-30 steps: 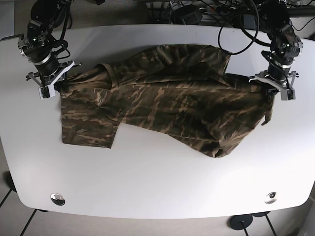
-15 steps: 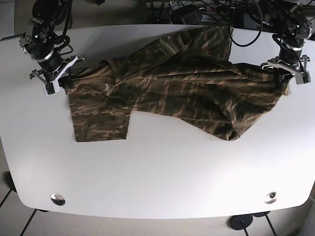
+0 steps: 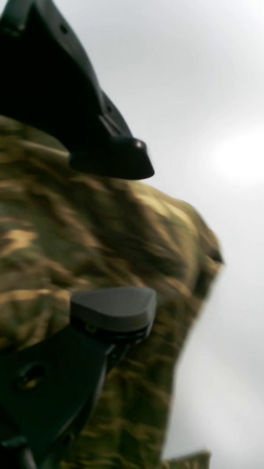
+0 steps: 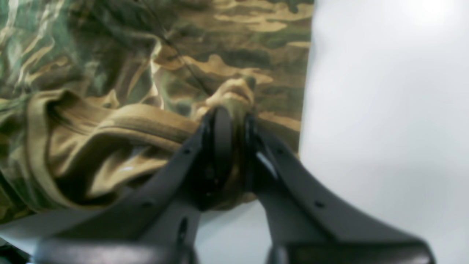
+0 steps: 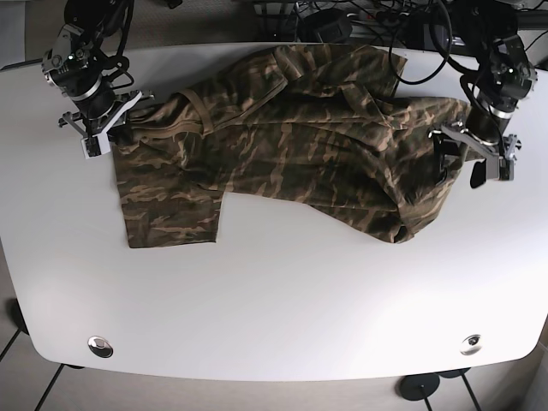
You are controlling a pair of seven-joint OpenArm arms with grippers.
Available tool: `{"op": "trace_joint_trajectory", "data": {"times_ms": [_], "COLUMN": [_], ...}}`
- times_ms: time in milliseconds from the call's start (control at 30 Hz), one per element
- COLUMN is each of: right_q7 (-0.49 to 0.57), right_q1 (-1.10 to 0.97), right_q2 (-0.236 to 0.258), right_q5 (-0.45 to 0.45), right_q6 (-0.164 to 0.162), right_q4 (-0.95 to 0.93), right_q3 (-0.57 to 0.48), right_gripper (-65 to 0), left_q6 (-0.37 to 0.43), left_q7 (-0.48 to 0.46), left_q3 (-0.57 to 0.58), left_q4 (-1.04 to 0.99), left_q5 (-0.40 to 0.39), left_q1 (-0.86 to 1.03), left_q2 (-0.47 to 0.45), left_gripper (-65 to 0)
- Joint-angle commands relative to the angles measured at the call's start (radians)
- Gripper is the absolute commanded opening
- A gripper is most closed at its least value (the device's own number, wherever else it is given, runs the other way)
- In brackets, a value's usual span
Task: Fold the T-shirt properly
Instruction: 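Pull the shirt edges apart with both grippers to flatten it, then grasp the shirt hem corners with both grippers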
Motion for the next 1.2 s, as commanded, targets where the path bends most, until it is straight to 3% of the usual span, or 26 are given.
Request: {"op": "trace_joint_trajectory", "data": {"times_ms": [33,167,300,467,533,733,867,1067,1133,1200], "right_q7": [0.022,0.022,0.022,0.024,0.027,0.029,0.029,0.029,0.029,0.029], "right_q1": [0.009,0.010,0.023,0.024,0.024,0.024,0.033,0.036,0.036,0.036], "right_q2": [0.009,0.007,0.006,0.006,0.006,0.004,0.004,0.004,0.004,0.004], "right_q5": [0.008,0.010,0.010,0.010,0.010,0.011,0.011,0.011,0.011,0.011], "right_q6": [-0.001,-0.001,-0.001,-0.001,-0.001,-0.001,-0.001,-0.001,-0.001,-0.001], "right_q4": [0.021,0.021,0.019,0.021,0.021,0.021,0.022,0.022,0.022,0.022], "right_q3": [0.004,0.004,0.004,0.007,0.007,0.007,0.007,0.007,0.007,0.007], "right_gripper": [-62.8,-62.8,-62.8,-62.8,-62.8,-62.8,-62.8,-62.8,-62.8,-62.8], "left_q6": [0.004,0.004,0.004,0.001,-0.002,-0.014,-0.108,-0.108,-0.108,-0.106], "left_q7": [-0.027,-0.028,-0.037,-0.188,-0.205,-0.200,-0.125,-0.120,-0.122,-0.123], "left_q3": [0.051,0.166,0.248,0.254,0.254,0.344,0.343,0.346,0.346,0.346], "left_q4": [-0.060,-0.280,-0.584,-1.056,-1.176,-1.165,-1.075,-1.036,-1.036,-1.036], "left_q5": [0.030,0.167,0.243,0.334,0.354,0.348,0.346,0.351,0.351,0.351], "left_q1": [-0.134,-0.359,-0.579,-0.800,-0.835,-0.758,-0.681,-0.649,-0.652,-0.654], "left_q2": [-0.012,-0.010,-0.010,-0.010,-0.010,-0.012,-0.010,-0.010,-0.010,-0.010], "left_gripper": [-21.8,-21.8,-21.8,-21.8,-21.8,-23.3,-26.0,-26.1,-34.0,-50.3]}}
